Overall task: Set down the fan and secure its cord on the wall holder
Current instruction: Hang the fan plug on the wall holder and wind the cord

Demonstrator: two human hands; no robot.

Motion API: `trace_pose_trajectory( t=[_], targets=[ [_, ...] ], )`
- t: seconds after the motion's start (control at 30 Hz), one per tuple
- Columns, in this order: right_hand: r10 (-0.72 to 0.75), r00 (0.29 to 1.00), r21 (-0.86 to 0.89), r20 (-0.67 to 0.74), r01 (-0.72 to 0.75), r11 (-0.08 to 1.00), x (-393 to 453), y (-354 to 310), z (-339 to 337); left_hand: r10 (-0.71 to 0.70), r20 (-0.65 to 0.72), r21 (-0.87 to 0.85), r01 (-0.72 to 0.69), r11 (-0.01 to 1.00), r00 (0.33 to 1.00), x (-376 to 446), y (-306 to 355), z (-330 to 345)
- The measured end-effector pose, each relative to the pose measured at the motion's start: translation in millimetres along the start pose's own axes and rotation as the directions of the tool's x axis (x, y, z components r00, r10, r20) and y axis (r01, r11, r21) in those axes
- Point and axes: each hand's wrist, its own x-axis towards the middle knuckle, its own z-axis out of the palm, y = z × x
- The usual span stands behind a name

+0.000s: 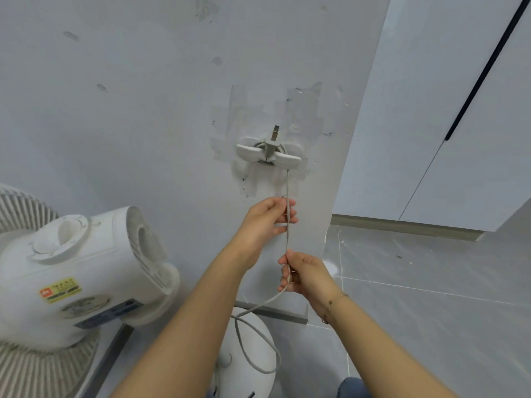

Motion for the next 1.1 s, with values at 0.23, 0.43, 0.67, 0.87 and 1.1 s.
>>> trace_pose_trajectory(
  t=[0.23, 0.43, 0.67, 0.87, 1.1],
  targets=[
    [0.0, 1.0, -0.018, -0.002, 0.0, 1.0, 8, -8, -6, 0.005, 0.122, -0.201, 0.019, 0.979, 0.993, 12, 0, -17],
    [-0.065, 0.993, -0.162, -0.095, 0.049, 0.986, 8, -21, -2, 0.032, -0.163, -0.026, -0.036, 0.999, 0.986, 13, 9, -27],
    [-0.419, 0.86, -0.309, -0.291, 0.33, 0.892, 4, -27, -2, 0.359, -0.497, 0.593, 0.007, 0.805, 0.79, 8, 22, -14],
    [-0.449, 0.85, -0.381, -0.275, 0.333, 0.863, 3, -27, -6, -0.089, -0.508, -0.209, -0.022, 0.978, 0.857, 20, 54, -15],
    [-0.46, 0.84, -0.413, -0.286, 0.325, 0.851, -3, -25, -19, -0.321, -0.132, -0.667, 0.156, 0.729, 0.938, 21, 76, -44]
  ],
)
